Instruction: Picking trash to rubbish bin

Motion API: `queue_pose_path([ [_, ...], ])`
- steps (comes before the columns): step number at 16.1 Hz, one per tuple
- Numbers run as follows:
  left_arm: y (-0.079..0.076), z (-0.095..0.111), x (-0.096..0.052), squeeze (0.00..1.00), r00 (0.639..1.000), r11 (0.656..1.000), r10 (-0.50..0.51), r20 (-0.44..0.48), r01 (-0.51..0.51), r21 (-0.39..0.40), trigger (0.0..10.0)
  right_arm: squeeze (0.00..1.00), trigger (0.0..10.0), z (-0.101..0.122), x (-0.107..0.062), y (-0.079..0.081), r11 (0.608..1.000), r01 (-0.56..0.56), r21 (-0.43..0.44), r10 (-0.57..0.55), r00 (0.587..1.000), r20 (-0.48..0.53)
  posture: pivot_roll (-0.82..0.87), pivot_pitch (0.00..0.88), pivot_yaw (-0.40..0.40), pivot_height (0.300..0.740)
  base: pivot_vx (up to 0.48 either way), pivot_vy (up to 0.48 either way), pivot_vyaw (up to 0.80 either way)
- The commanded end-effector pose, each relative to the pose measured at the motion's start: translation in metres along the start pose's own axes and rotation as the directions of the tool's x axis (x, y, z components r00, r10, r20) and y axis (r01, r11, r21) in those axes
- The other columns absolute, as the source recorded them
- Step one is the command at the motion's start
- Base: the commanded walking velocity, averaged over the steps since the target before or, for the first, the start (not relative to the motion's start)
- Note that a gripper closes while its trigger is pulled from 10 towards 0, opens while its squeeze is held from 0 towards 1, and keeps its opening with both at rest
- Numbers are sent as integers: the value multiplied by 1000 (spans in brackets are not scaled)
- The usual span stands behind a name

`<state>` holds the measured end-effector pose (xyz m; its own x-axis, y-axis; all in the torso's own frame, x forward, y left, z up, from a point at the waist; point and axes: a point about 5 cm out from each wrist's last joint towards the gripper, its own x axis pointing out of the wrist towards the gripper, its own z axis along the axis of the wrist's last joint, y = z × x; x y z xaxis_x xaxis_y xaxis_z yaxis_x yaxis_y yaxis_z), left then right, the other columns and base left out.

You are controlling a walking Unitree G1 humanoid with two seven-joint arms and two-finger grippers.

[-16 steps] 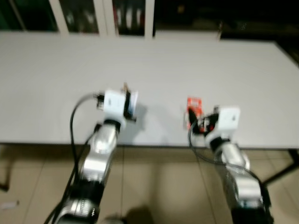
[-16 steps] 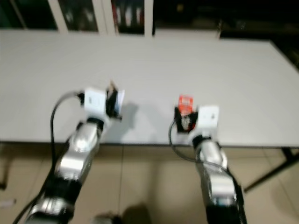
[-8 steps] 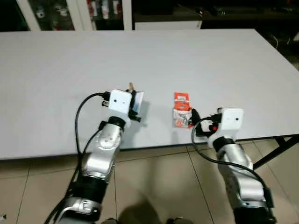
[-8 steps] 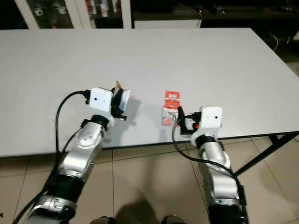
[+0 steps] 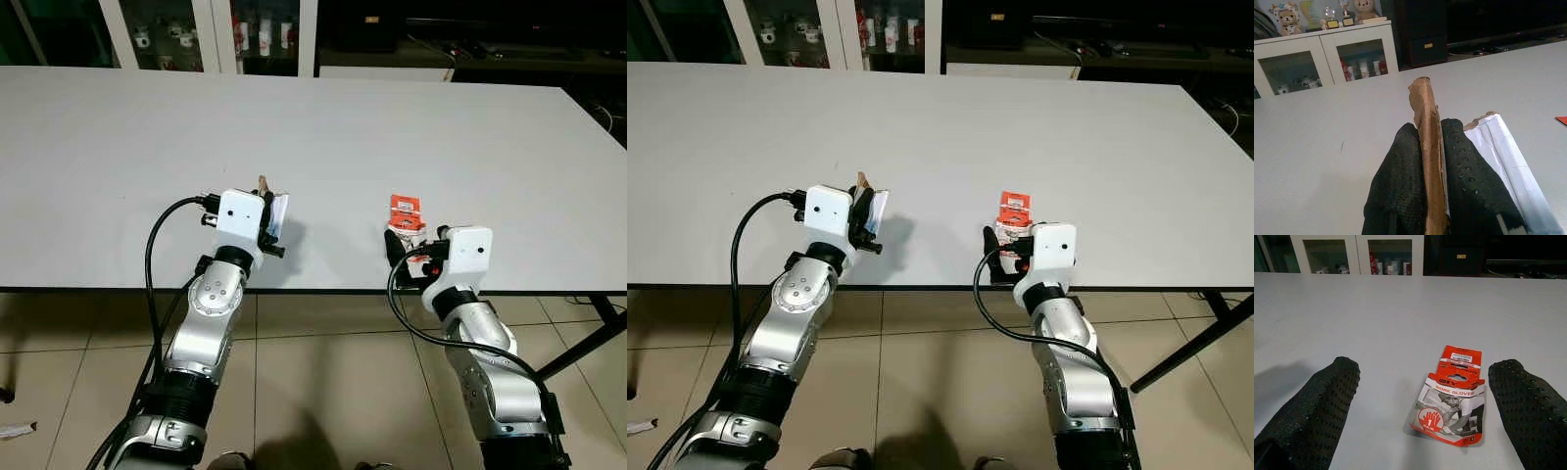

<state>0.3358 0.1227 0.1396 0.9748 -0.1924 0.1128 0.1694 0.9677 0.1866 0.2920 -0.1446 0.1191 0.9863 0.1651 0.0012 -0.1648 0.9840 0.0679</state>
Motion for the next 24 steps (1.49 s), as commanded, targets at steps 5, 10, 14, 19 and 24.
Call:
queue_pose_path([
  [5,-2,0,1,0,1000,1000,-5,-8,5,7,10000,0,10000,-3,-1,-2,1000,4,7,-4,1000,-15,-51,89,-46,740,0,0,0],
  [10,-1,-1,1,0,1000,1000,-2,-9,2,7,10000,0,10000,-3,-1,-2,1000,1,6,-1,1000,-16,-49,93,-48,740,0,0,0],
  [14,-1,-1,0,0,1000,1000,0,-8,0,8,10000,0,10000,-3,-2,-2,1000,3,6,-3,1000,-17,-49,95,-47,740,0,0,0],
  [19,-2,3,-2,0,1000,1000,-10,17,10,-3,10000,0,10000,-5,7,-9,999,29,-18,-29,999,-33,-36,104,-52,740,0,0,0],
  [24,2,3,-8,0,1000,1000,0,12,0,6,10000,0,10000,1,32,-23,997,67,-30,-69,996,-48,-11,124,-53,740,0,0,0],
])
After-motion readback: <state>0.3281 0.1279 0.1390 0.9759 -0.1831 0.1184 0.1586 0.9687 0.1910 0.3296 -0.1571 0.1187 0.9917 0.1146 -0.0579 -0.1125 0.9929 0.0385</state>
